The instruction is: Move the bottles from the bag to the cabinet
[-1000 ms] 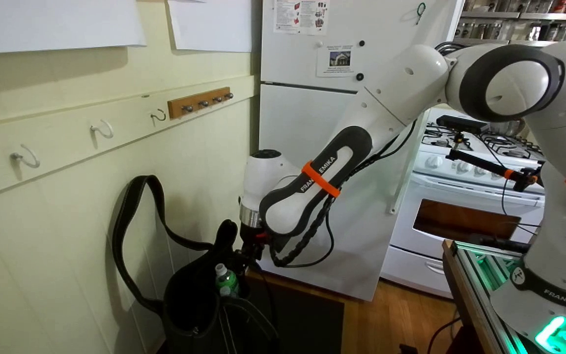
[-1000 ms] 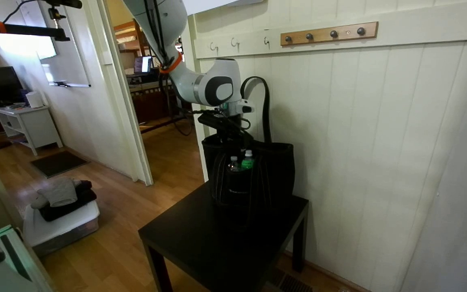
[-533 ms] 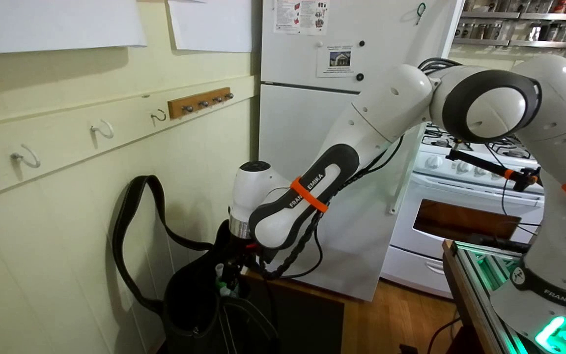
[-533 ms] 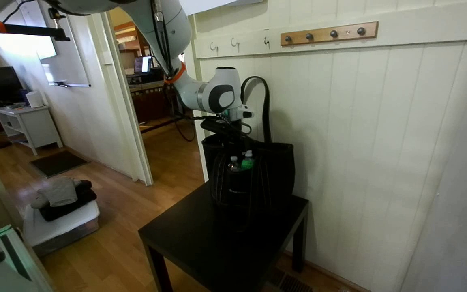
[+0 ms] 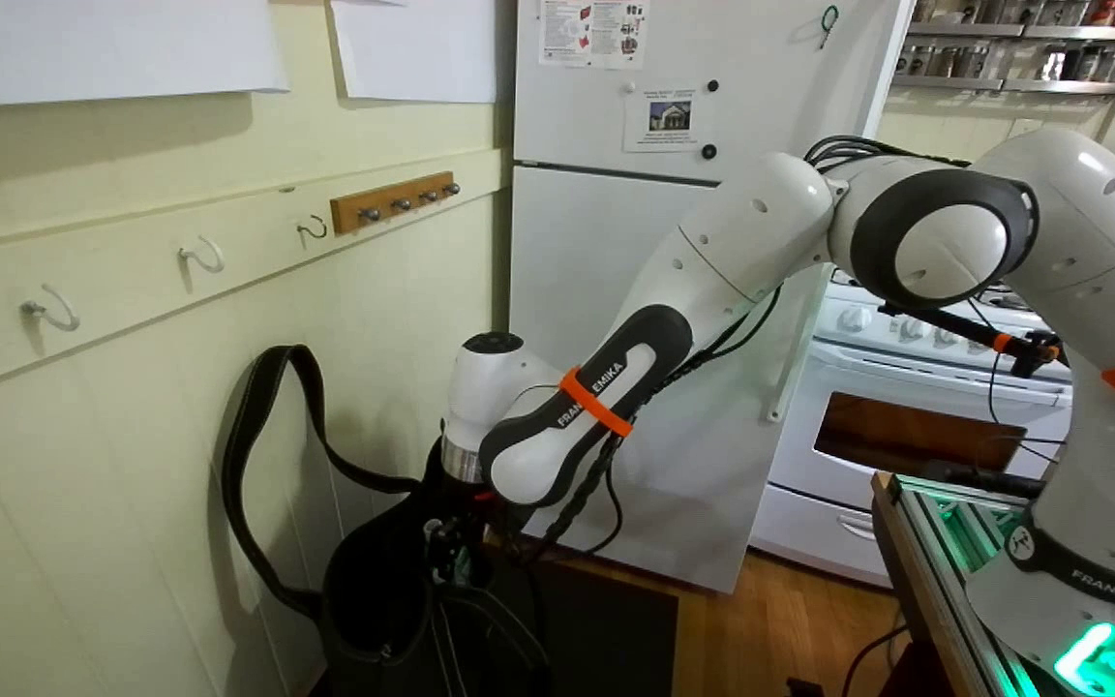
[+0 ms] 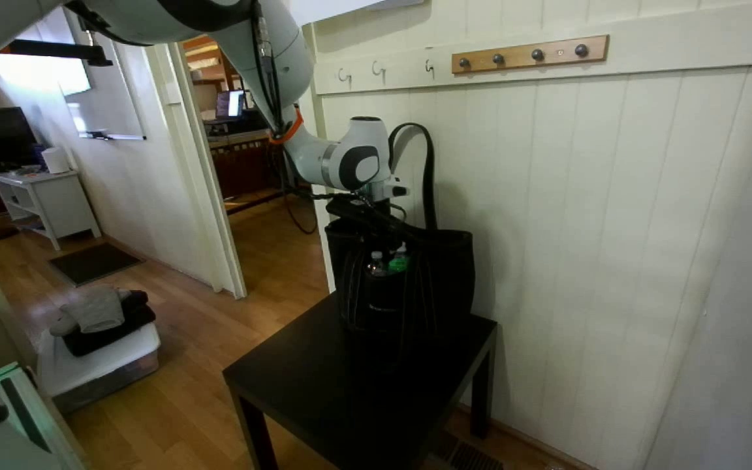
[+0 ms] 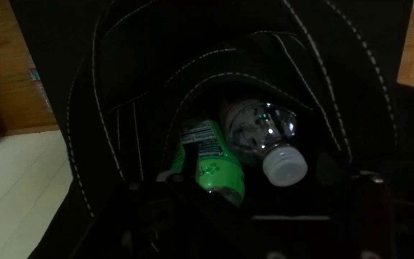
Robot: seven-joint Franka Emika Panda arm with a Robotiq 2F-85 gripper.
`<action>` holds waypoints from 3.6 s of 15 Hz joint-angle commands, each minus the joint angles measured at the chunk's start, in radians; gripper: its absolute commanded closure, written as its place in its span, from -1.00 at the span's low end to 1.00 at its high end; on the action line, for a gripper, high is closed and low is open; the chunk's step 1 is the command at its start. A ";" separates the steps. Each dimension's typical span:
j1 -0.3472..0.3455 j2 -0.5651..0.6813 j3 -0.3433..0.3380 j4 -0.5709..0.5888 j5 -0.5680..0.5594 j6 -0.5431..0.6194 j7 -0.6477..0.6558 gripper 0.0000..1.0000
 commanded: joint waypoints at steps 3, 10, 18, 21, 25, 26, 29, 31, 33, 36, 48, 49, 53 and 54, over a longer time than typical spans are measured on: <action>-0.004 0.064 0.008 0.066 -0.012 0.039 0.004 -1.00; -0.014 0.103 0.030 0.102 0.000 0.085 0.002 -1.00; -0.011 0.116 0.028 0.123 -0.003 0.038 0.006 0.04; -0.002 0.113 0.017 0.118 -0.009 0.029 0.015 0.00; 0.008 0.100 0.006 0.107 -0.014 0.025 0.026 0.27; 0.010 0.096 0.004 0.103 -0.013 0.024 0.029 0.29; 0.018 0.086 -0.005 0.097 -0.016 0.018 0.038 -0.24; 0.024 0.080 -0.012 0.091 -0.018 0.012 0.046 -0.32; 0.023 0.074 -0.010 0.087 -0.016 0.014 0.043 0.38; 0.020 0.075 -0.009 0.092 -0.016 0.014 0.039 0.48; 0.028 0.066 -0.025 0.085 -0.021 -0.013 0.050 0.02; 0.027 0.068 -0.021 0.090 -0.020 -0.018 0.049 -0.15; 0.030 0.068 -0.011 0.091 -0.020 -0.035 0.041 -0.38; 0.031 0.068 -0.012 0.092 -0.020 -0.043 0.041 0.13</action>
